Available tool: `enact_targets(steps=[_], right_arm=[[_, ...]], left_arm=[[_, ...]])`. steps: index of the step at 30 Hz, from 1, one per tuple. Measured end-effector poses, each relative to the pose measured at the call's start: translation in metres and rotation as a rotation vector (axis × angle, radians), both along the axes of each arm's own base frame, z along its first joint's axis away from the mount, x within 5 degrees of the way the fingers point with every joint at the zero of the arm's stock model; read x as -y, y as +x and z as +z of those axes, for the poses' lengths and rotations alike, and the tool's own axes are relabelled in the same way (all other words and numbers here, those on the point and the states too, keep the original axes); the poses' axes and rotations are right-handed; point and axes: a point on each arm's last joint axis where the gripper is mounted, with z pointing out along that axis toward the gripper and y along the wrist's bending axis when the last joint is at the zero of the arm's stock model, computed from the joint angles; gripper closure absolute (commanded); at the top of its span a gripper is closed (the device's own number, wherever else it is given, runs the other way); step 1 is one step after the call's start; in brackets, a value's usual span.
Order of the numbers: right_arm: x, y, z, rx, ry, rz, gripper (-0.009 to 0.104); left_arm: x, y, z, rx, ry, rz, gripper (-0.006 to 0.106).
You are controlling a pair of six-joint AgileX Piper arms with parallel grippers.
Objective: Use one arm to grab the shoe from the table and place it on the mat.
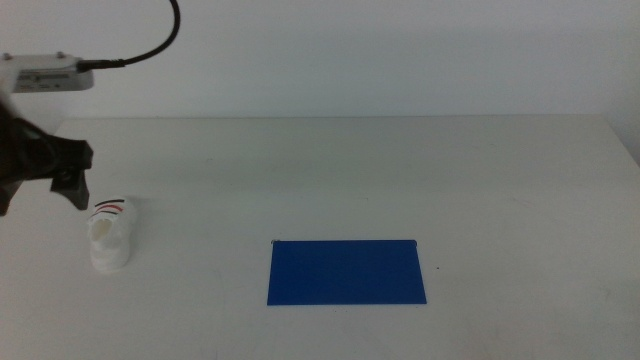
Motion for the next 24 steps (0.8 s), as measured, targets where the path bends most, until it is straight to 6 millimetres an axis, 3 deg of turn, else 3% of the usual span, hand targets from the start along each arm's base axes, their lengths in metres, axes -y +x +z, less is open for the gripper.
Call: enact_targets(steps=[7, 12, 20, 24], right_arm=[[0.0, 0.0, 0.0, 0.0, 0.0, 0.0, 0.017], [0.0, 0.0, 0.0, 0.0, 0.0, 0.0, 0.017], [0.0, 0.0, 0.0, 0.0, 0.0, 0.0, 0.017], [0.0, 0.0, 0.0, 0.0, 0.0, 0.0, 0.017]], left_arm=[[-0.003, 0.055, -0.028, -0.066, 0.018, 0.003, 0.007], [-0.004, 0.09, -0.063, -0.132, 0.009, 0.003, 0.007], [-0.001, 0.119, -0.124, -0.208, -0.032, 0.012, 0.007], [-0.001, 0.123, -0.141, -0.23, -0.033, 0.016, 0.01]])
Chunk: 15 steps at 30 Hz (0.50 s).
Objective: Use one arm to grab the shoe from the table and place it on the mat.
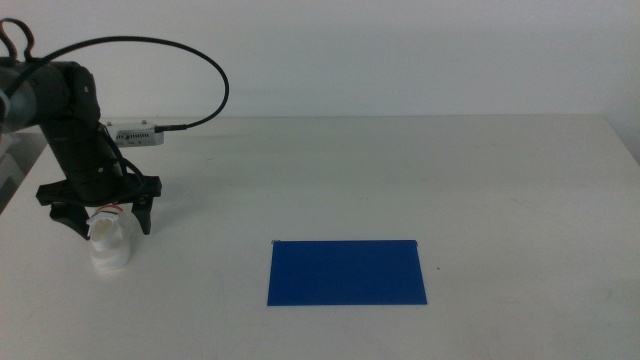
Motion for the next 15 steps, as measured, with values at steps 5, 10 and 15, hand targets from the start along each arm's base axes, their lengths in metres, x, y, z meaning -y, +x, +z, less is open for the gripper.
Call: enact_targets(steps=[5, 10, 15], right_arm=[[0.0, 0.0, 0.0, 0.0, 0.0, 0.0, 0.017], [0.0, 0.0, 0.0, 0.0, 0.0, 0.0, 0.017], [0.0, 0.0, 0.0, 0.0, 0.0, 0.0, 0.017]], left_arm=[[0.0005, 0.0016, -0.0046, -0.003, -0.008, 0.029, 0.026], [0.0005, 0.0015, -0.0045, -0.005, -0.01, 0.048, 0.059], [0.0007, -0.0005, -0.0037, -0.027, -0.012, 0.054, 0.093]])
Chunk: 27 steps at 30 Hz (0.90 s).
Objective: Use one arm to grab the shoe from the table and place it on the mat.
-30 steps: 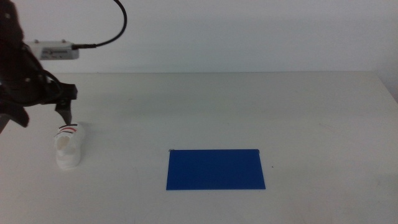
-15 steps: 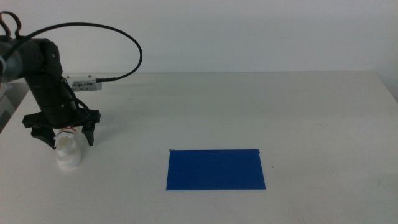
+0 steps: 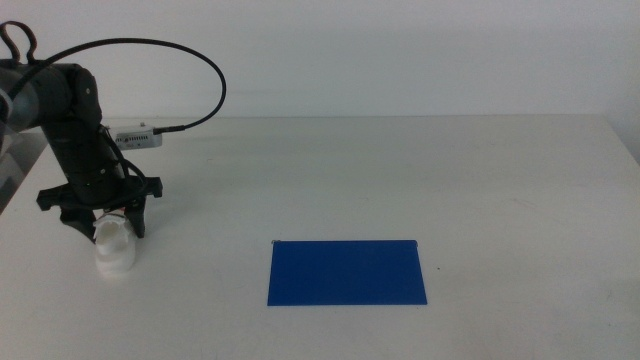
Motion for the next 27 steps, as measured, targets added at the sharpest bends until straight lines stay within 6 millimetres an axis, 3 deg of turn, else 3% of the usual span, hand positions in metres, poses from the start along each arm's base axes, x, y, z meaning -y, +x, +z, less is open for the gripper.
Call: enact_targets(steps=[2, 7, 10, 16, 21, 27], right_arm=[[0.0, 0.0, 0.0, 0.0, 0.0, 0.0, 0.017], [0.0, 0.0, 0.0, 0.0, 0.0, 0.0, 0.017], [0.0, 0.0, 0.0, 0.0, 0.0, 0.0, 0.017], [0.0, 0.0, 0.0, 0.0, 0.0, 0.0, 0.017], [0.0, 0.0, 0.0, 0.0, 0.0, 0.0, 0.017], [0.0, 0.0, 0.0, 0.0, 0.0, 0.0, 0.017]], left_arm=[[0.001, -0.003, 0.003, -0.025, -0.001, 0.011, 0.102], [0.015, -0.01, 0.023, -0.023, 0.015, 0.012, 0.102], [0.036, -0.017, 0.04, -0.009, 0.026, -0.006, 0.102], [0.091, -0.03, 0.047, -0.033, 0.017, -0.071, 0.102], [0.154, -0.047, 0.048, -0.029, 0.003, -0.12, 0.102], [0.224, -0.051, 0.054, 0.016, -0.045, -0.182, 0.102]])
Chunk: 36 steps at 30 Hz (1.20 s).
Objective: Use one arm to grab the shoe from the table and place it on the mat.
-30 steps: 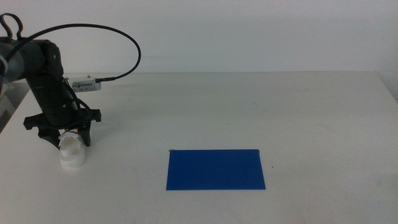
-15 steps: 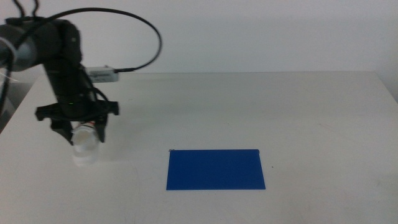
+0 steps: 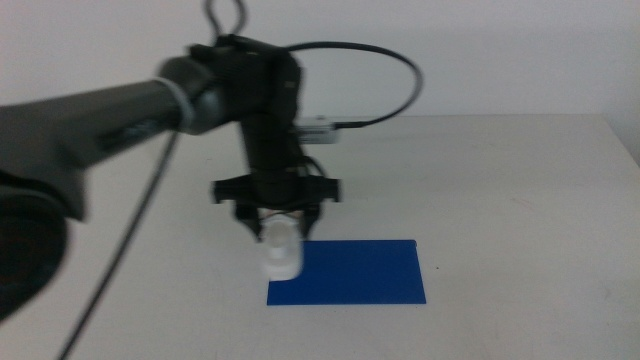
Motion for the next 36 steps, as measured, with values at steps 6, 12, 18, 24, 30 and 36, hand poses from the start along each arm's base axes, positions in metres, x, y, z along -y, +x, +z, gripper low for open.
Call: enact_targets(steps=[6, 12, 18, 24, 30, 36], right_arm=[[0.0, 0.0, 0.0, 0.0, 0.0, 0.0, 0.017], [0.0, 0.0, 0.0, 0.0, 0.0, 0.0, 0.017], [0.0, 0.0, 0.0, 0.0, 0.0, 0.0, 0.017], [0.0, 0.0, 0.0, 0.0, 0.0, 0.0, 0.017], [0.0, 0.0, 0.0, 0.0, 0.0, 0.0, 0.017], [0.0, 0.0, 0.0, 0.0, 0.0, 0.0, 0.017]], left_arm=[[0.067, 0.005, -0.01, 0.043, -0.053, -0.055, 0.102], [0.097, 0.008, -0.017, 0.043, -0.118, -0.063, 0.102], [0.098, 0.009, -0.017, 0.042, -0.118, -0.061, 0.102], [0.099, 0.008, -0.018, 0.028, -0.131, -0.049, 0.102], [0.099, 0.008, -0.018, 0.017, -0.138, 0.02, 0.102], [0.097, 0.01, -0.018, 0.034, -0.115, 0.067, 0.102]])
